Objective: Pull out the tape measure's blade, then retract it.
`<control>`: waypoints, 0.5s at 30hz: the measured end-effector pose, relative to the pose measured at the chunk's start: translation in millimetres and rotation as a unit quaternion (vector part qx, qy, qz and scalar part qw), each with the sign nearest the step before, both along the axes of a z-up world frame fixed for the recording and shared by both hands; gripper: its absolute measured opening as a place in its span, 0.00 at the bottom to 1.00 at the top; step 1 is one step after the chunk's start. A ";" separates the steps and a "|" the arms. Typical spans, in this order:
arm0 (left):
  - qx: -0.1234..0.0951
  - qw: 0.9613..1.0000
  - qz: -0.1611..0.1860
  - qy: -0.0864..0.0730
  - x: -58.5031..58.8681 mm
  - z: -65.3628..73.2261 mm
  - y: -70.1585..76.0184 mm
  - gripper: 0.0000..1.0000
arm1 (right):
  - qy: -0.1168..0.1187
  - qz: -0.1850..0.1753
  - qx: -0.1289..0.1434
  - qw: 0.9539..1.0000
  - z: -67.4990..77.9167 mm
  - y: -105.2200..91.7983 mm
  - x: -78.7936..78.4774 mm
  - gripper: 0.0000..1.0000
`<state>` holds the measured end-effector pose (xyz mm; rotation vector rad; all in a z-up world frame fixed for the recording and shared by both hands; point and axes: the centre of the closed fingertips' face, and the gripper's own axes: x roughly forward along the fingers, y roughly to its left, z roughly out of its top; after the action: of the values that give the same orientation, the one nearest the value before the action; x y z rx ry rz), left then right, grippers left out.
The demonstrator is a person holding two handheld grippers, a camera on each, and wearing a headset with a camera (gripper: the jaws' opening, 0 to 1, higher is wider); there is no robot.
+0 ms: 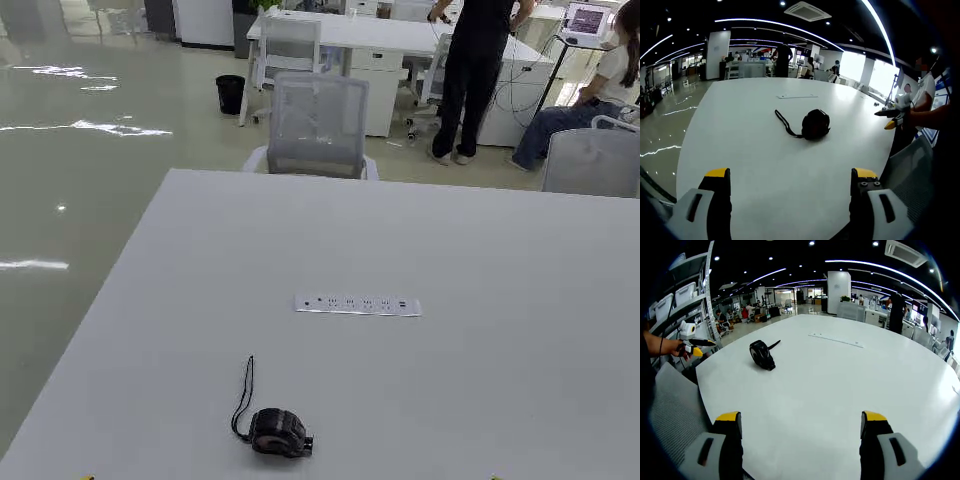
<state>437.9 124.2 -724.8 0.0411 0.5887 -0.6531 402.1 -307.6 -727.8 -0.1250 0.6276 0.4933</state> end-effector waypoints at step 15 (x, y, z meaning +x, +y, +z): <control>-0.004 1.000 0.016 -0.009 -6.0 9.9 24.9 0.99 | 0.002 -0.004 -0.009 1.000 -0.3 -15.7 -21.7 1.00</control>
<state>431.9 149.1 -714.9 0.0302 0.5680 -0.6230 380.5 -323.3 -728.1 -0.1385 0.6353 0.4812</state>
